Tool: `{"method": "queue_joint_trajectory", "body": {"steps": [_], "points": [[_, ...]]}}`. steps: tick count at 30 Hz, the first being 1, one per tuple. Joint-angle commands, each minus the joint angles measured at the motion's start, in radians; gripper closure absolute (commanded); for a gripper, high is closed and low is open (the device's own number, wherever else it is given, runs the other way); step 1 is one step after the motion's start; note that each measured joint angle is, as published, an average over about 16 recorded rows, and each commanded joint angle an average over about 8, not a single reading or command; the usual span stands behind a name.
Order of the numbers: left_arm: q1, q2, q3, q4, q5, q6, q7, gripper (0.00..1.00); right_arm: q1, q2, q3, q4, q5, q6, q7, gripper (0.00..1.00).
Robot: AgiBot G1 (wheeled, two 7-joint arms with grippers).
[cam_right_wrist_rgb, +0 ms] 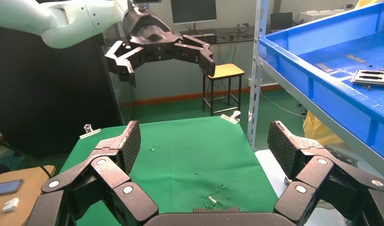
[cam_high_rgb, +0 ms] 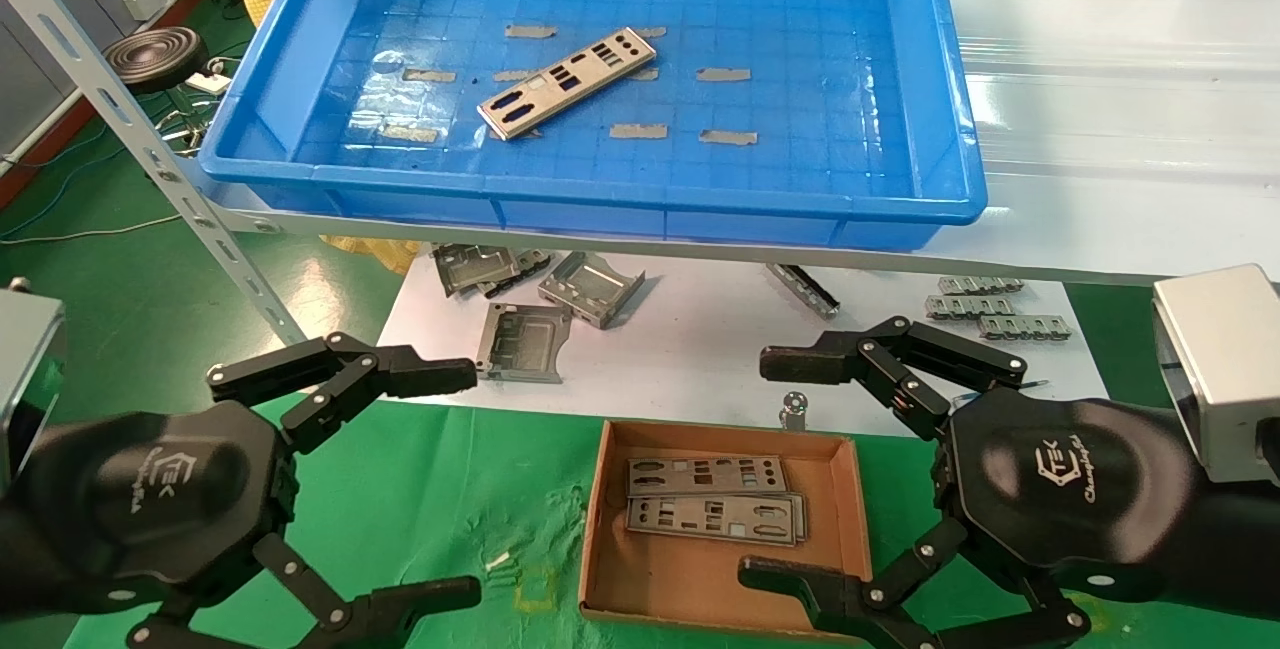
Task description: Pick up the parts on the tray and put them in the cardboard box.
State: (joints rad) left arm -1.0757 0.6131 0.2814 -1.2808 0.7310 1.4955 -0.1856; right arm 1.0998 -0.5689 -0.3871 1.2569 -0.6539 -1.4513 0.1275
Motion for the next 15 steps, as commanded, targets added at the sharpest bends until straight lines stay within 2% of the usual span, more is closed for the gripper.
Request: {"method": "queue_joint_trajectory", "body": {"steps": [1, 15], "points": [[0.0, 0.0, 0.0, 0.0, 0.0, 0.0, 0.0, 0.0, 0.0, 0.0, 0.0, 0.0, 0.0, 0.0, 0.0, 0.0], [0.0, 0.0, 0.0, 0.0, 0.0, 0.0, 0.0, 0.0, 0.0, 0.0, 0.0, 0.0, 0.0, 0.0, 0.0, 0.0]]}}
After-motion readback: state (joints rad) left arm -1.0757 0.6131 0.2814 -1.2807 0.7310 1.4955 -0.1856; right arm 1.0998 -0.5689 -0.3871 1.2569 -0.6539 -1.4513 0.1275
